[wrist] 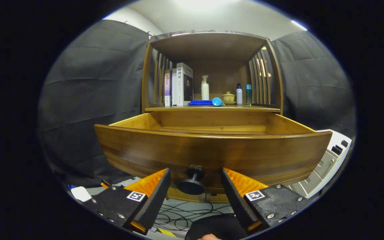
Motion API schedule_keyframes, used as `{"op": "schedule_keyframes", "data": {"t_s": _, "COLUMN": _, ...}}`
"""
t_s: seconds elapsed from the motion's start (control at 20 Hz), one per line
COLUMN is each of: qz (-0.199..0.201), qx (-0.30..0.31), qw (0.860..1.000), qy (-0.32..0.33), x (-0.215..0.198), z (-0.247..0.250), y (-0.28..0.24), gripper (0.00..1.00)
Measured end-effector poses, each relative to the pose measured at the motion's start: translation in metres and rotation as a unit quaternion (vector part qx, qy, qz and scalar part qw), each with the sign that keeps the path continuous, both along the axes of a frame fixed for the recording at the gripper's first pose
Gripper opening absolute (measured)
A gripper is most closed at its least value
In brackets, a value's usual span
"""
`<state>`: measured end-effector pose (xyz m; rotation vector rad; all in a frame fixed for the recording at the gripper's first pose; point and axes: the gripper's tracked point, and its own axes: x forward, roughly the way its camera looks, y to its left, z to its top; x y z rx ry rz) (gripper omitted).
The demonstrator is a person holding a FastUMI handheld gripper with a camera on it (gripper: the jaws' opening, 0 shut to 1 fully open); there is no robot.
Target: Pull open the drawer, take out the items inside it, and place them on the countertop above the cabinet.
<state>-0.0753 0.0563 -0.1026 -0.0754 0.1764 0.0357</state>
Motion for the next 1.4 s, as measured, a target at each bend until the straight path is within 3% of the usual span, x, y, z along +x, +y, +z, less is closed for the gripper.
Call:
{"op": "schedule_keyframes", "data": {"t_s": 0.25, "qz": -0.008, "qx": -0.002, "qw": 1.0, "qy": 0.003, "x": 0.002, "z": -0.002, "y": -0.002, "gripper": 0.92}}
{"op": "schedule_keyframes", "data": {"t_s": 0.6, "qz": -0.053, "qx": 0.01, "qw": 0.999, "qy": 0.002, "x": 0.025, "z": 0.003, "y": -0.023, "gripper": 0.92}}
{"op": "schedule_keyframes", "data": {"t_s": 1.4, "qz": -0.058, "qx": -0.023, "qw": 0.998, "qy": -0.006, "x": 0.052, "z": 0.005, "y": -0.026, "gripper": 0.95}}
